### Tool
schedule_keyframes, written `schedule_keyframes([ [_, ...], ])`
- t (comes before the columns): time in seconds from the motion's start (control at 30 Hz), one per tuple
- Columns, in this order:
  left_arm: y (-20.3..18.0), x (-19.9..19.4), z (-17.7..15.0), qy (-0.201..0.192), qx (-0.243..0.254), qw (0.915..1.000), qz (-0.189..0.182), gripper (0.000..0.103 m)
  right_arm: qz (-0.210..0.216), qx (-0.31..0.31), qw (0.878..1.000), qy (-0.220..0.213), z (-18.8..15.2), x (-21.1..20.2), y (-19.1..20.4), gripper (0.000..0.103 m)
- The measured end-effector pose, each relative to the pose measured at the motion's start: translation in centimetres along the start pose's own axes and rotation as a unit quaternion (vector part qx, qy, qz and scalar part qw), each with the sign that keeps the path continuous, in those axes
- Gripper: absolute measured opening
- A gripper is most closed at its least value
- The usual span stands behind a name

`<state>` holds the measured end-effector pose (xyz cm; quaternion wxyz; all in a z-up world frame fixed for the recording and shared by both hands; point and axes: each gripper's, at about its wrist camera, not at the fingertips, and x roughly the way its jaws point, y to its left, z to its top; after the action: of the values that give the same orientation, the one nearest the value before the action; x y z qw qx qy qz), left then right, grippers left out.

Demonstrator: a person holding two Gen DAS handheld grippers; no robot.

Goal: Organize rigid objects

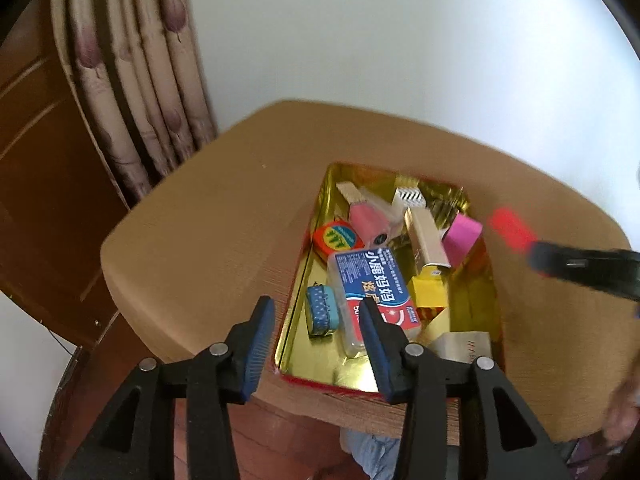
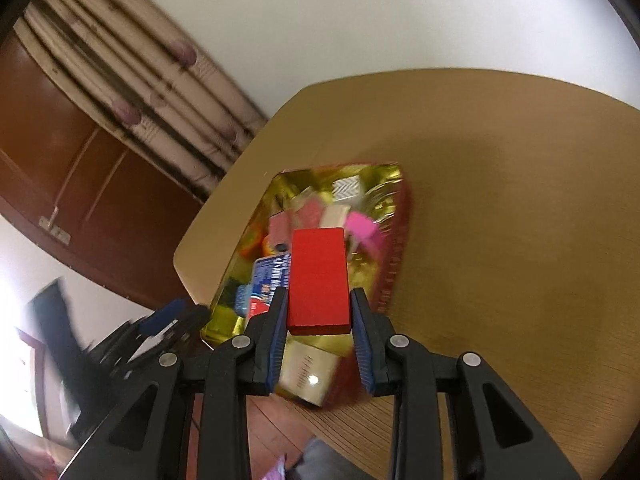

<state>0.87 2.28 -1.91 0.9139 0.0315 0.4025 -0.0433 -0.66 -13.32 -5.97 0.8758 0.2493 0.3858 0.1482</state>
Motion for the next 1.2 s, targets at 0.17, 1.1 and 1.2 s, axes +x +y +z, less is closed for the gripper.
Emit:
schedule_keyframes([
  [0.17, 0.1, -1.4, -1.0, -0.044, 0.013, 0.9989, 0.013, 0.047, -0.034, -0.004, 0.999, 0.004, -0.3, 2.7, 0.3, 0.029],
  [1.1, -1.0, -1.4, -2.8, -0.033, 0.004, 0.9994, 0.005, 0.055, -0.181, -0.182, 0.952, -0.167, -5.6, -7.8, 6.0, 0.096],
  [1.2, -1.2, -3.2, -3.0, -0.053, 0.003, 0.9982, 0.027, 0.055, -0.211, -0.188, 0.936, -0.212, -6.6, -9.3, 6.2, 0.102],
])
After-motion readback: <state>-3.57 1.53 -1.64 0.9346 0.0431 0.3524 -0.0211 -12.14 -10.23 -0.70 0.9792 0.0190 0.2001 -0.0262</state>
